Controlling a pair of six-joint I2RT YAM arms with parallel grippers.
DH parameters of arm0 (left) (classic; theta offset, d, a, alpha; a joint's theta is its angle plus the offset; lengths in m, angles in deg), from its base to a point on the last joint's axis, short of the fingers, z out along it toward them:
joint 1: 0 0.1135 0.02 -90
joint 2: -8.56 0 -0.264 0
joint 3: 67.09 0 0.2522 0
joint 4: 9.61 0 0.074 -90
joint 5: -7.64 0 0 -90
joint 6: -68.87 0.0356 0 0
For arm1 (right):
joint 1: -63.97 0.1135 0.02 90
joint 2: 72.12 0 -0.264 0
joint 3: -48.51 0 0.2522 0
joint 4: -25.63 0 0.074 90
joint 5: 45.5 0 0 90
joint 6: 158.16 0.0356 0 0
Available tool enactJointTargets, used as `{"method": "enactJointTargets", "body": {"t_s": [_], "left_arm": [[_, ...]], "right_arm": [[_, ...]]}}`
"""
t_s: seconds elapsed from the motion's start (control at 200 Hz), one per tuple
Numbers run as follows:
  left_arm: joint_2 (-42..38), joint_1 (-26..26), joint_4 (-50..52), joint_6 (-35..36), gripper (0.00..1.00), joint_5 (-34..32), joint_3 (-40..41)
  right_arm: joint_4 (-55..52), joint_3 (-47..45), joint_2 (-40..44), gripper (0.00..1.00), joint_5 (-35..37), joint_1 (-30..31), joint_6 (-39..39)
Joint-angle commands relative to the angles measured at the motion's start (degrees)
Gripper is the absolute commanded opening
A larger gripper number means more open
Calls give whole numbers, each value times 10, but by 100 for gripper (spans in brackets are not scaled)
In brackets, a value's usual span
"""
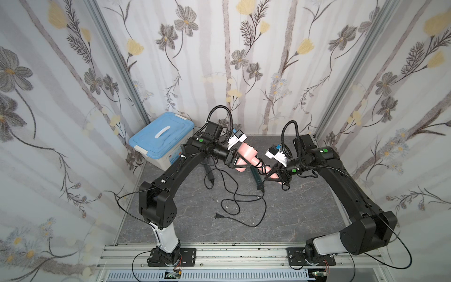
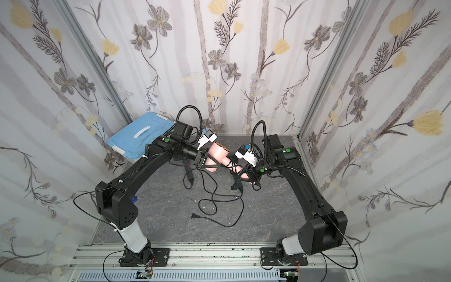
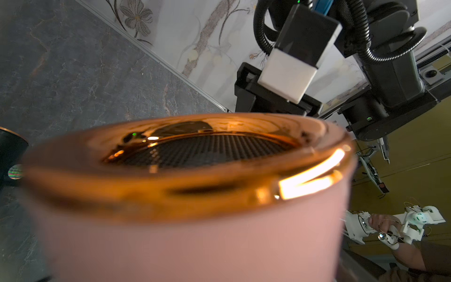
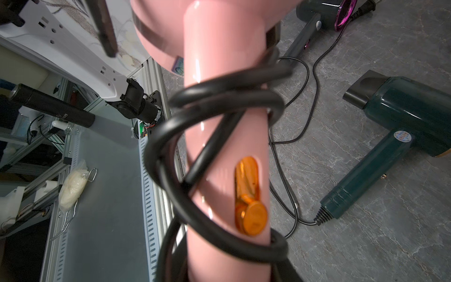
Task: Wrap the cord around the hair dryer
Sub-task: Wrap the power cord around the hair dryer.
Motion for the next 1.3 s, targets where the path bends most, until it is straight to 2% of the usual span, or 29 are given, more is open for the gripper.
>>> {"method": "enactJointTargets", "body": {"t_s": [0.0, 0.075, 0.13, 0.18, 0.28, 0.4, 0.415, 0.465, 0.53, 0.58, 0.659, 0.874, 1.089, 1.294], "left_arm": [[-2, -29, 64, 43, 89, 151, -9], [6, -40, 63, 38, 83, 158, -21], [17, -47, 70, 38, 69, 160, -33], [29, -51, 80, 40, 50, 161, -44], [51, -55, 96, 41, 0, 164, -61], [56, -55, 90, 32, 0, 149, -71], [55, -55, 86, 28, 0, 145, -71], [51, -53, 66, 12, 0, 131, -69], [44, -49, 47, -3, 0, 119, -65], [40, -43, 39, -9, 0, 115, -65], [33, -33, 25, -19, 0, 109, -63], [13, -13, -37, -66, 0, 91, -44], [-9, 7, -122, -129, 0, 67, -14], [-38, 36, -222, -202, 0, 28, 19]], "right_arm": [[129, 21, -19, 0, -7, 4, 36], [126, 33, -30, 0, -5, 7, 36], [123, 42, -36, 0, -4, 8, 37], [123, 45, -37, 0, -4, 8, 38], [123, 44, -34, 0, -2, 8, 39], [131, 35, -27, 1, 20, 5, 52], [133, 33, -26, 7, 20, 4, 53], [143, 26, -18, 39, 18, -3, 59], [158, 13, -2, 63, 4, -18, 66], [171, 3, 10, 74, -13, -33, 70], [189, -12, 46, 86, -26, -56, 81], [224, -37, 106, 99, -22, -108, 111], [275, -73, 166, 100, -21, -147, 146], [423, -210, 275, 100, -18, -193, 230]]}}
